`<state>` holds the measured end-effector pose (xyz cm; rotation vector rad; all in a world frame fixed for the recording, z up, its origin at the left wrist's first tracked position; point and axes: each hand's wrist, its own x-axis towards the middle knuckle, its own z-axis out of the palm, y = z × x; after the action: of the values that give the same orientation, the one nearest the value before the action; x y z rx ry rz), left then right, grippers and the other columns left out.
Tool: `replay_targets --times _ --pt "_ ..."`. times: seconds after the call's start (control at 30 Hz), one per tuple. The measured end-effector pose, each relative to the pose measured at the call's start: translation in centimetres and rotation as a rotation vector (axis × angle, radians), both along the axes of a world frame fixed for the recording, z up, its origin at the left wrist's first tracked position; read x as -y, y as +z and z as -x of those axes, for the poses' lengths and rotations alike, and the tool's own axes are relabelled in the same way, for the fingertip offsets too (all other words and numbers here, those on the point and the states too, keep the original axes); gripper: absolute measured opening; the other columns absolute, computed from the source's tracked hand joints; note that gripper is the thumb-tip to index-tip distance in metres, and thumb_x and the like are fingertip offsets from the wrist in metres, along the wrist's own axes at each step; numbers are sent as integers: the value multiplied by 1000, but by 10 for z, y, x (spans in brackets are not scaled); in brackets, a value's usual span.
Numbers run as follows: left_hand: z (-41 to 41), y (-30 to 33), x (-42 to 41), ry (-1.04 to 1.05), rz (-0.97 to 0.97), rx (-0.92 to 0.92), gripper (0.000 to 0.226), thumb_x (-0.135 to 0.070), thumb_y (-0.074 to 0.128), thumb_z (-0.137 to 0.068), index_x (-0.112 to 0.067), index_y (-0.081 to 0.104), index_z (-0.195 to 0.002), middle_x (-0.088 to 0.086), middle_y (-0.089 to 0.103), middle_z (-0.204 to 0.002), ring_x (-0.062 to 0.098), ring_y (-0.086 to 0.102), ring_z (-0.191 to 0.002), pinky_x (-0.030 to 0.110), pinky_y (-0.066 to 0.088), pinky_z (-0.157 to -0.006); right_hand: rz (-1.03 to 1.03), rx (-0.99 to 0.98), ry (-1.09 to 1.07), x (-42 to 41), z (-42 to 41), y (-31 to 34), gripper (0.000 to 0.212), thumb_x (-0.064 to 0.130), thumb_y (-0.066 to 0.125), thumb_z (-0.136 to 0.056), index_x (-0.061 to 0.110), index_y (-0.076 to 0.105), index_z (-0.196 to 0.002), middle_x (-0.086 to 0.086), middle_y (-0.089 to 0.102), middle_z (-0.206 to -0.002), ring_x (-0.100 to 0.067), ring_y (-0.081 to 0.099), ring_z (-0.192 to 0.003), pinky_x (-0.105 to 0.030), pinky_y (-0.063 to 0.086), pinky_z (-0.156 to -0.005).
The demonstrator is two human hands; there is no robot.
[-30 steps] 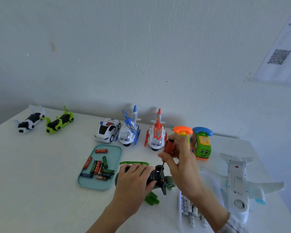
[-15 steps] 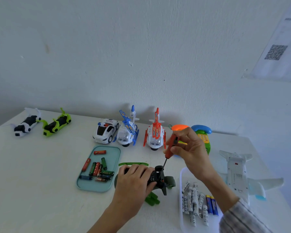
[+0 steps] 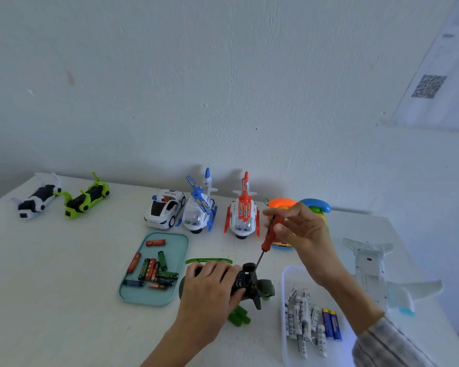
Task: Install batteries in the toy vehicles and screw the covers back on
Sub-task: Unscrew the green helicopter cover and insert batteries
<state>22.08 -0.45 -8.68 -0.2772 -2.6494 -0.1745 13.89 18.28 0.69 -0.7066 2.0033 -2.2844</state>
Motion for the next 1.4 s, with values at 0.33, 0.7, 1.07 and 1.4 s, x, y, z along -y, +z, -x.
replay_targets --times 0.33,0.7,1.07,1.4 --pt "1 -1 0 -5 -12 4 33 -53 42 -84 -33 60 -103 -16 63 -91 9 61 -82 33 49 -75 5 30 -6 24 -8 5 21 -21 44 -88 -2 51 -95 -16 67 -86 -26 64 -66 -34 57 -62" --pt "3 -1 2 2 -25 16 33 -53 41 -85 -34 59 -104 -17 63 -93 9 59 -83 32 47 -78 -29 45 -5 29 -7 15 16 -18 51 -86 -3 51 -85 -23 63 -79 -26 62 -57 -35 55 -55" --pt "7 1 2 -3 -19 -10 31 -52 40 -86 -34 58 -104 -17 63 -92 9 60 -82 31 43 -78 -63 -55 -65 23 -7 11 19 -16 52 -87 2 53 -92 -19 64 -82 -31 62 -54 -27 48 -53" --pt "6 0 2 3 -25 19 32 -53 40 -86 -34 58 -105 -18 62 -93 8 59 -83 31 45 -78 -66 -67 -113 26 -9 9 21 -4 66 -82 11 51 -84 -4 60 -66 -29 60 -50 -28 47 -51"
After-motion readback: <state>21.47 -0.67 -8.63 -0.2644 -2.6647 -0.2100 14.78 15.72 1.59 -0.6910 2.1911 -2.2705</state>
